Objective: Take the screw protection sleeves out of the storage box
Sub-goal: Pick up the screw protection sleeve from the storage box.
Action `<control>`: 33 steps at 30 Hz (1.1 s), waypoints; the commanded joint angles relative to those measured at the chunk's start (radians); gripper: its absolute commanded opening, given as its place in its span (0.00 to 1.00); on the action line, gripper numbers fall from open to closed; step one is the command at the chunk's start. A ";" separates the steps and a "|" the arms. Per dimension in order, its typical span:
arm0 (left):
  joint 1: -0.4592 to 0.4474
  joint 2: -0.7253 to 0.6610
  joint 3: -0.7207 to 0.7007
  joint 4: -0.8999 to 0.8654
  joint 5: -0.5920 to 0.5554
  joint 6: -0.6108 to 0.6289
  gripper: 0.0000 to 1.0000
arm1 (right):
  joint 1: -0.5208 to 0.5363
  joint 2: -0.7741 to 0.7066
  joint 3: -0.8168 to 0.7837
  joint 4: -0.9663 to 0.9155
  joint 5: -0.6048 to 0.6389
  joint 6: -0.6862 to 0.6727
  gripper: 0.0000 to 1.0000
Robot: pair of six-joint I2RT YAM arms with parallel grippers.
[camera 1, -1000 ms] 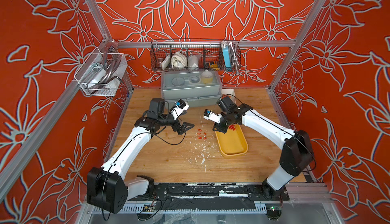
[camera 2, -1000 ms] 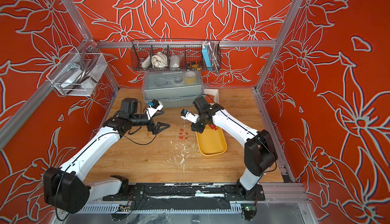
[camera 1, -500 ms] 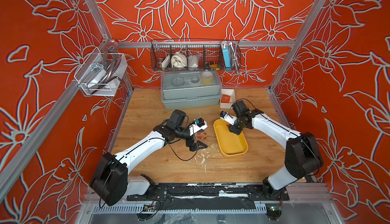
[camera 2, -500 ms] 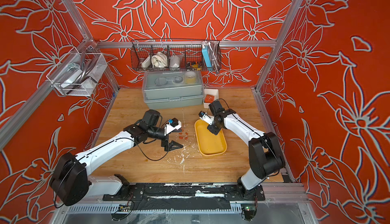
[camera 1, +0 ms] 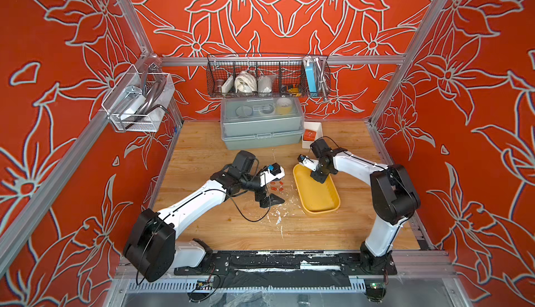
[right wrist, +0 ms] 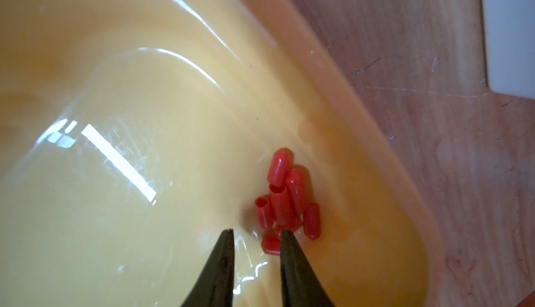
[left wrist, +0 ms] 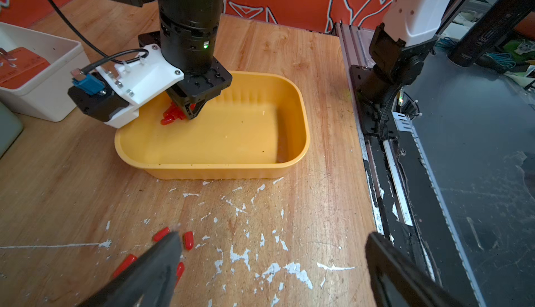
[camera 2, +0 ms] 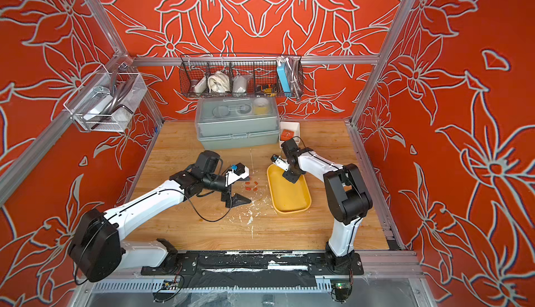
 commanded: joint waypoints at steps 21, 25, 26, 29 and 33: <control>-0.003 -0.020 0.003 -0.010 0.003 0.052 0.98 | -0.005 0.103 0.022 0.013 0.032 -0.050 0.16; -0.002 -0.027 0.003 -0.014 -0.002 0.058 0.98 | -0.005 0.105 0.021 0.006 0.029 -0.057 0.12; -0.003 -0.028 0.003 -0.016 -0.003 0.061 0.98 | -0.005 0.100 0.022 0.000 0.021 -0.055 0.10; -0.002 -0.033 0.003 -0.017 -0.008 0.067 0.98 | -0.005 0.065 0.025 -0.025 -0.006 -0.048 0.03; -0.002 -0.036 0.009 -0.020 -0.020 0.069 0.98 | -0.005 0.007 0.043 -0.074 -0.046 -0.037 0.00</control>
